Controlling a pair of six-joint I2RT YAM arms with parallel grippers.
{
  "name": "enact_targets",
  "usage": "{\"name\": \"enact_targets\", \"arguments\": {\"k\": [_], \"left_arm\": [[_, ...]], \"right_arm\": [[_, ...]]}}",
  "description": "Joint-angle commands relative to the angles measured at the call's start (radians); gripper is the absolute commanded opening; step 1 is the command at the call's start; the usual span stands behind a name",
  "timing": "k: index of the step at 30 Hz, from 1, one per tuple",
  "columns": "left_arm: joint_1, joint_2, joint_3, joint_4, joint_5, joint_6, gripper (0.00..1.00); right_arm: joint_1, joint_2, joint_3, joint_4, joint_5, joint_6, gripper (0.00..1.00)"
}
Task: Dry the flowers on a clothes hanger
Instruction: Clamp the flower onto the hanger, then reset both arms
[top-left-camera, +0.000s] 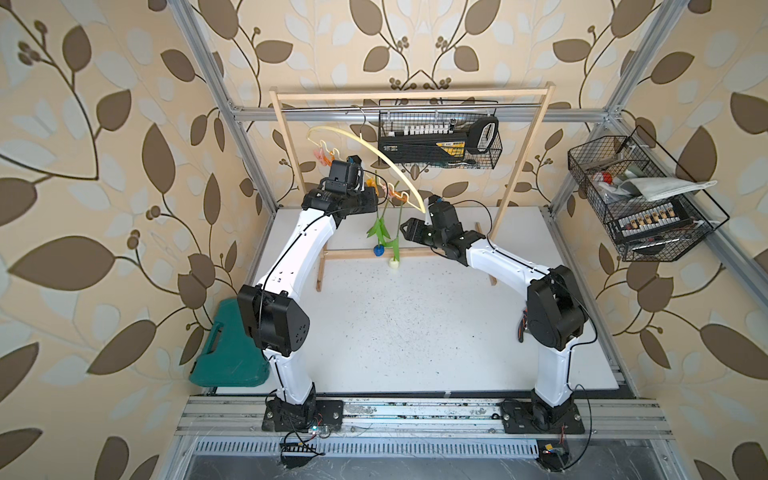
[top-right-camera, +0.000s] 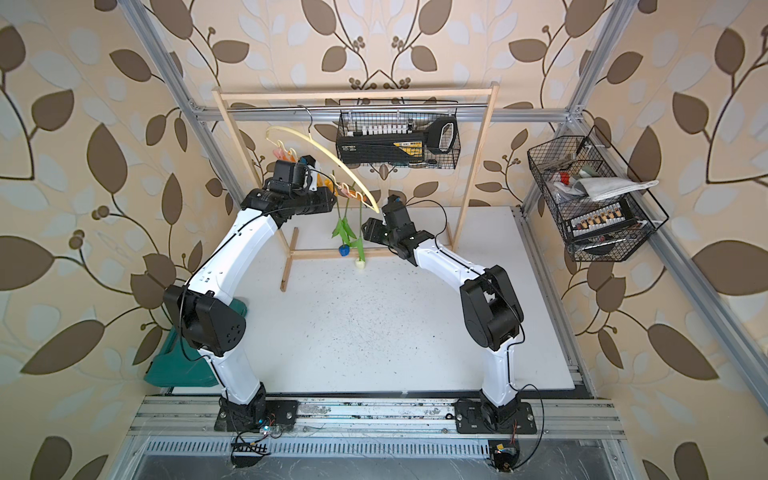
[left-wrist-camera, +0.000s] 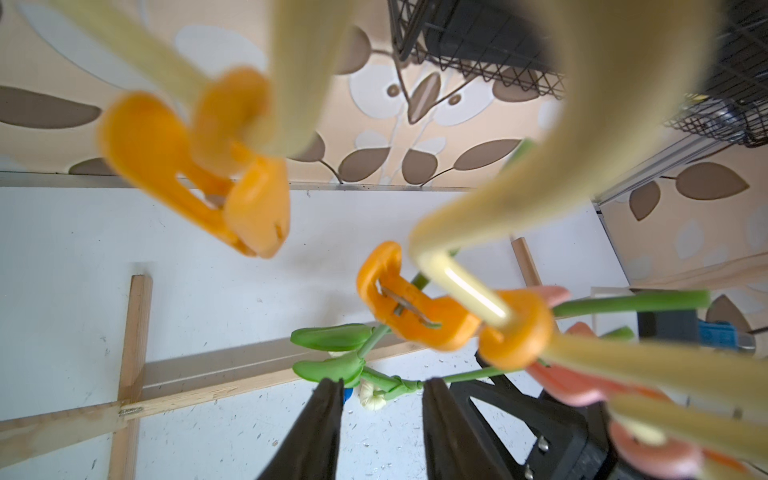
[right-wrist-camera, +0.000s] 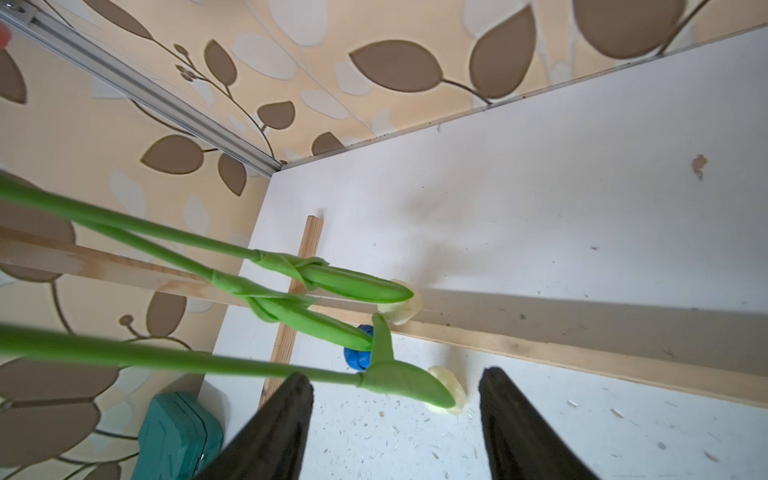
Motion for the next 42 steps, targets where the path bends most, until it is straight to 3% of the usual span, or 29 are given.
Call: {"name": "enact_targets", "arguments": {"k": [1, 4, 9, 16, 20, 24, 26, 28, 32, 36, 39, 42], "left_arm": [[-0.009, -0.061, -0.042, 0.028, 0.011, -0.024, 0.37], [-0.010, -0.081, -0.099, 0.079, 0.054, -0.051, 0.42], [-0.011, -0.111, -0.175, 0.114, 0.046, -0.081, 0.49], [-0.010, -0.344, -0.372, 0.188, -0.029, -0.108, 0.82], [-0.009, -0.467, -0.457, 0.216, -0.053, -0.151, 0.93], [-0.008, -0.525, -0.471, 0.155, -0.133, -0.184, 0.99], [-0.008, -0.550, -0.481, 0.082, -0.281, -0.214, 0.99], [-0.008, -0.598, -0.549, 0.064, -0.437, -0.231, 0.99], [-0.006, -0.730, -0.798, 0.292, -0.460, -0.072, 0.99], [-0.005, -0.807, -0.995, 0.451, -0.513, -0.068, 0.99], [-0.004, -0.802, -1.107, 0.558, -0.514, 0.018, 0.99], [-0.002, -0.792, -1.208, 0.658, -0.603, 0.042, 0.99]], "right_arm": [[0.001, -0.046, 0.035, -0.050, 0.093, -0.039, 0.66], [-0.003, -0.060, 0.031, -0.055, 0.096, -0.043, 0.66], [-0.002, -0.118, -0.072, 0.031, -0.015, -0.025, 0.67], [-0.001, -0.326, -0.356, 0.058, -0.028, -0.091, 0.78], [-0.001, -0.458, -0.482, 0.017, 0.032, -0.126, 0.87], [-0.001, -0.579, -0.532, -0.108, 0.080, -0.169, 0.90], [-0.001, -0.652, -0.539, -0.196, 0.115, -0.210, 0.99], [0.005, -0.742, -0.541, -0.302, 0.206, -0.261, 0.99], [0.005, -0.900, -0.556, -0.440, 0.406, -0.317, 0.99], [0.006, -1.003, -0.640, -0.406, 0.503, -0.392, 0.99], [0.005, -1.042, -0.751, -0.288, 0.521, -0.492, 0.99], [0.001, -1.035, -0.835, -0.188, 0.608, -0.539, 0.99]]}}
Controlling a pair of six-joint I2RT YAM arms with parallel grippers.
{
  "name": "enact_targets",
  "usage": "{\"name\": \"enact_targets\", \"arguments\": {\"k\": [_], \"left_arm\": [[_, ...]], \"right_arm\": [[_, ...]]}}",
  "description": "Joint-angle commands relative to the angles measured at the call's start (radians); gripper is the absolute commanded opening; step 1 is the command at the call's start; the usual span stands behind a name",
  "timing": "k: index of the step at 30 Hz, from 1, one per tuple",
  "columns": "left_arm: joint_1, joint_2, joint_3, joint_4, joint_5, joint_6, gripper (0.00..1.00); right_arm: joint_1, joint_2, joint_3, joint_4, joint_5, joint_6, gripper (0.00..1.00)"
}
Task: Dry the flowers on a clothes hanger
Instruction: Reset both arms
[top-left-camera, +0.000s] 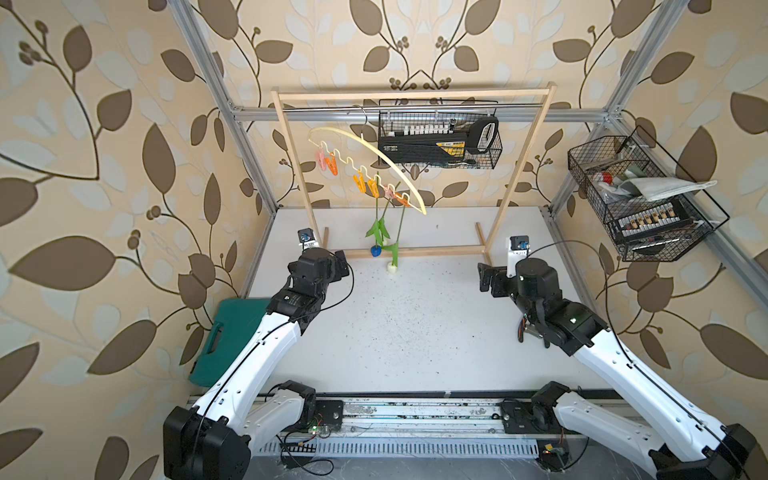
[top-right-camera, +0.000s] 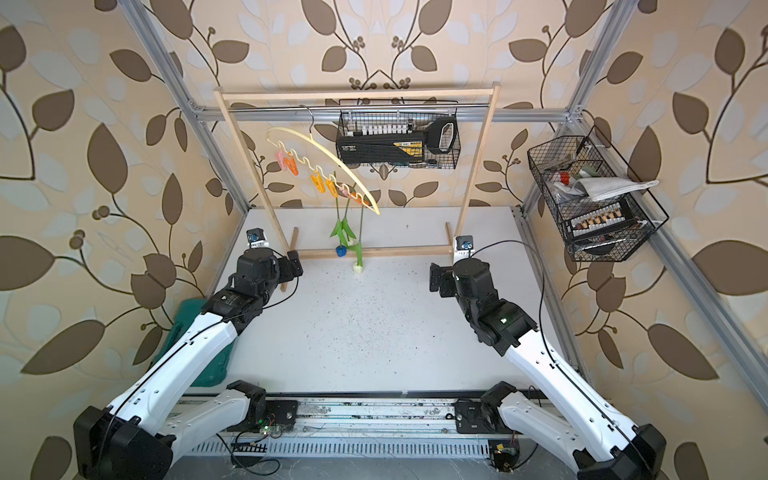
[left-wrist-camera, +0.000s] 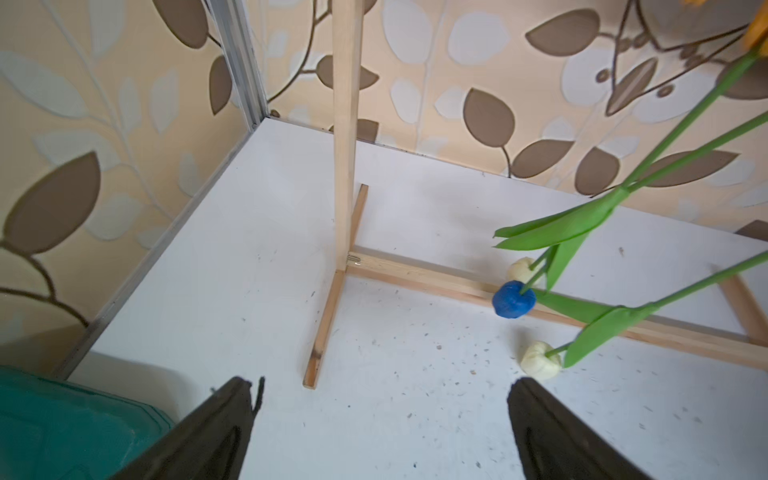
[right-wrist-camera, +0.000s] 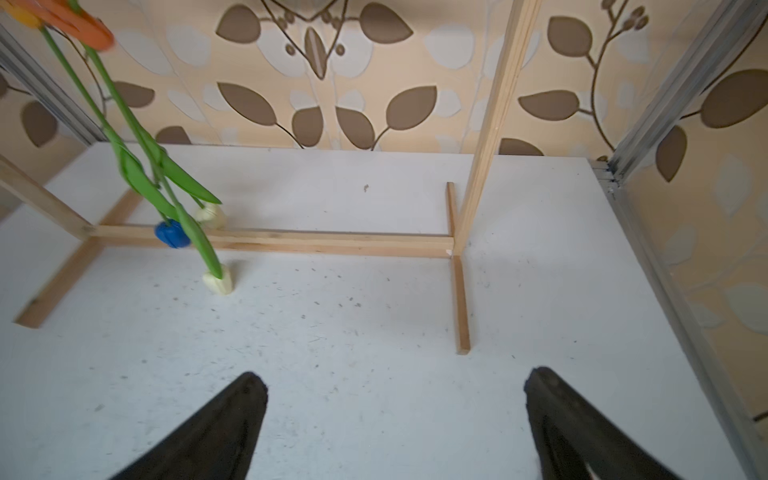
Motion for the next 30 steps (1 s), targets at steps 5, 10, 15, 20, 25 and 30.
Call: {"name": "enact_targets", "arguments": {"k": [5, 10, 15, 20, 25, 30], "left_arm": [[0.015, 0.006, -0.272, 0.515, -0.127, 0.246, 0.99], [0.077, 0.161, -0.351, 0.708, -0.091, 0.354, 0.99], [0.133, 0.320, -0.418, 0.917, -0.059, 0.411, 0.99], [0.212, 0.405, -0.464, 1.066, 0.004, 0.367, 0.99], [0.334, 0.481, -0.478, 1.121, 0.133, 0.277, 0.99], [0.341, 0.471, -0.426, 1.002, 0.126, 0.252, 0.99]], "right_arm": [[-0.024, 0.114, -0.225, 0.430, 0.235, -0.270, 0.99], [-0.185, 0.255, -0.392, 0.822, 0.098, -0.362, 0.99], [-0.403, 0.407, -0.473, 1.091, -0.126, -0.238, 0.98], [-0.521, 0.602, -0.498, 1.339, -0.260, -0.171, 0.98], [-0.516, 0.597, -0.498, 1.328, -0.253, -0.174, 0.98], [-0.506, 0.590, -0.488, 1.295, -0.241, -0.179, 0.99]]}}
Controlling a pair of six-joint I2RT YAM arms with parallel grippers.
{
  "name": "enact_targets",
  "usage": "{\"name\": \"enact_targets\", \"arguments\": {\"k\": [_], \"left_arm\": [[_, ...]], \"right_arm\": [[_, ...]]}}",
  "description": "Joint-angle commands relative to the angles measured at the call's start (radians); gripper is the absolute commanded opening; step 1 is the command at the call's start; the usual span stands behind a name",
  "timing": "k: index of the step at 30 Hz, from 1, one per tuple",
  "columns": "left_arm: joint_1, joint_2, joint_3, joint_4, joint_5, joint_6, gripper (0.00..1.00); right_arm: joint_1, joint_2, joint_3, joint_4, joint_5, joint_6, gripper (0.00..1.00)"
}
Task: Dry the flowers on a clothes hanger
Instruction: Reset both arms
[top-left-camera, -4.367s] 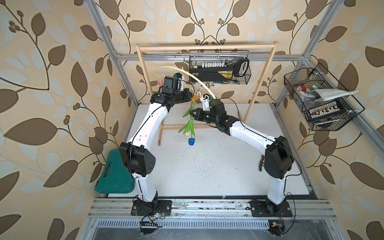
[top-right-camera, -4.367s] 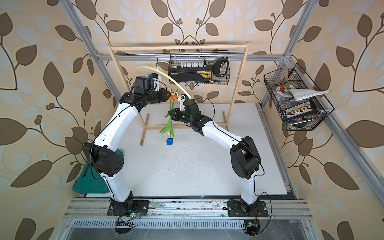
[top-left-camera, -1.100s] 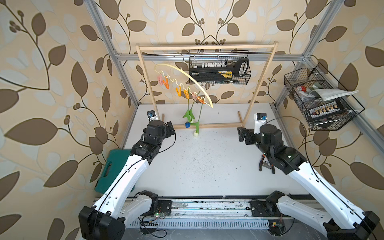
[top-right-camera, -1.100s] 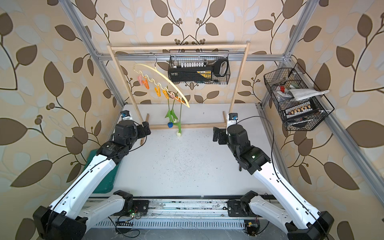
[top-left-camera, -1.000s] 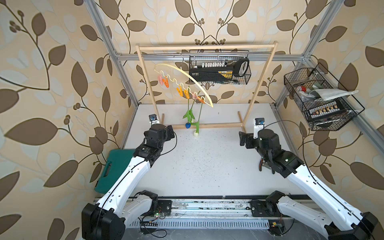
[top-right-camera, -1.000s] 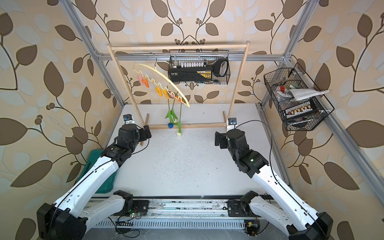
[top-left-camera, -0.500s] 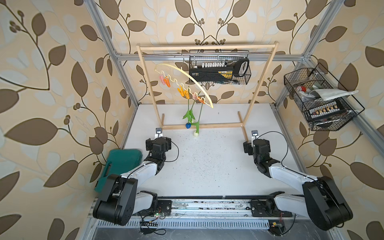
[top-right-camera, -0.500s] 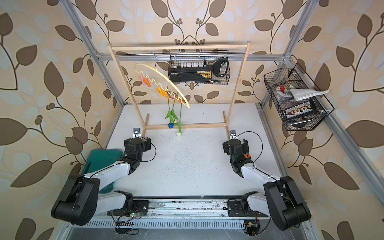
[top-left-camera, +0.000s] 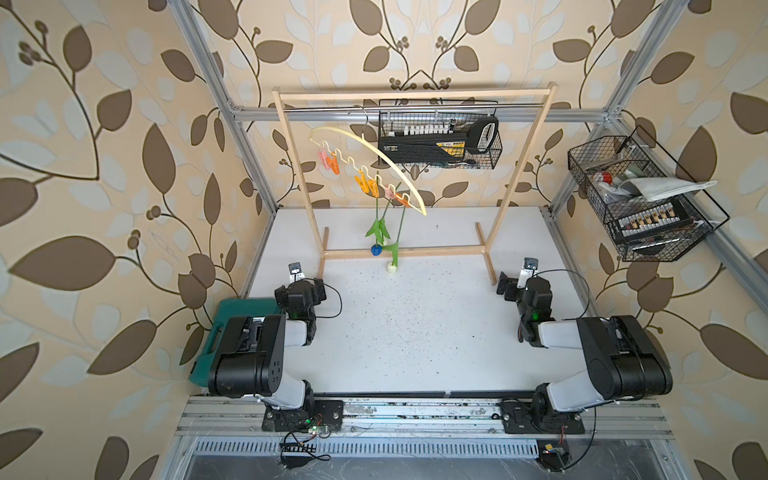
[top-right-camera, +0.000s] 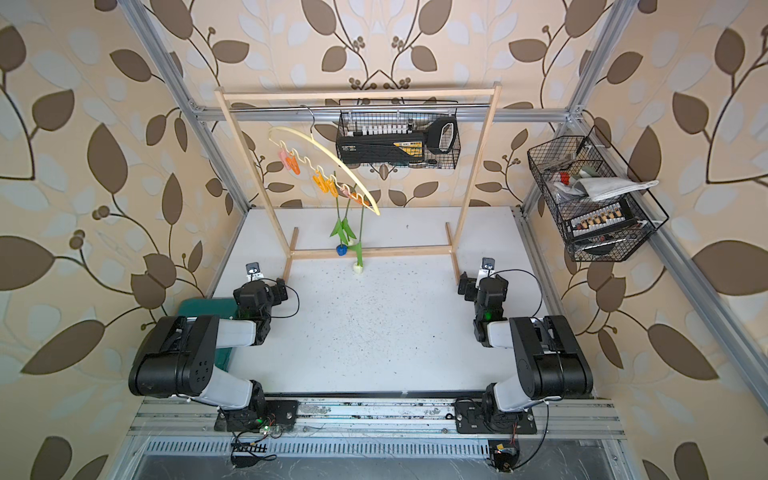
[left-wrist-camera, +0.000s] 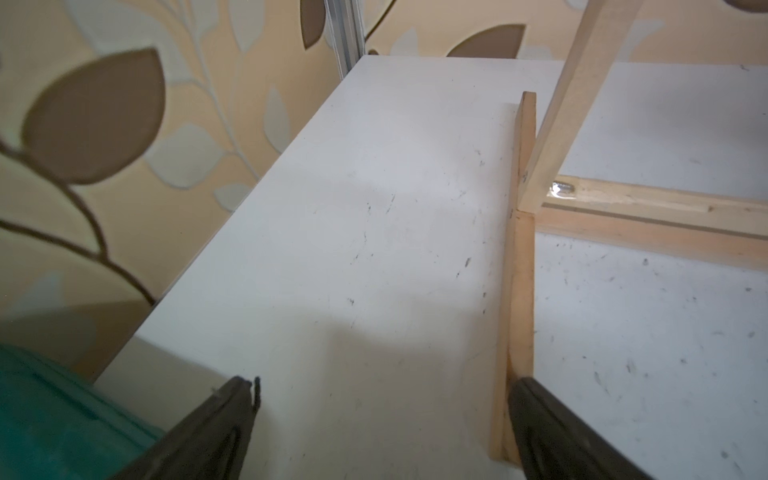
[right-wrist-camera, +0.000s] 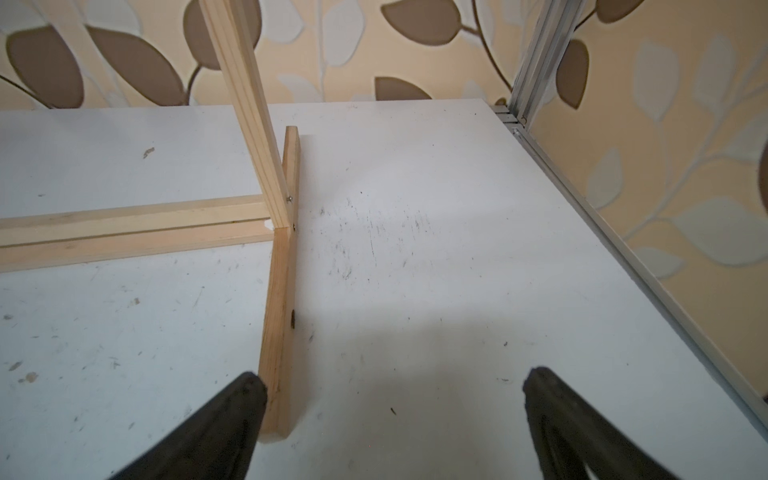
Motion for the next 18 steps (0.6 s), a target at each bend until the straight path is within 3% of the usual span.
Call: {"name": "enact_targets", "arguments": {"k": [1, 18], "left_arm": [[0.001, -0.005, 0.029, 0.008, 0.039, -0.036, 0.99], [0.001, -0.006, 0.030, 0.006, 0.039, -0.035, 0.99]], "right_arm": [[0.007, 0.006, 0.001, 0.034, -0.020, 0.007, 0.99], [0.036, 0.013, 0.009, 0.031, -0.036, -0.029, 0.99]]}}
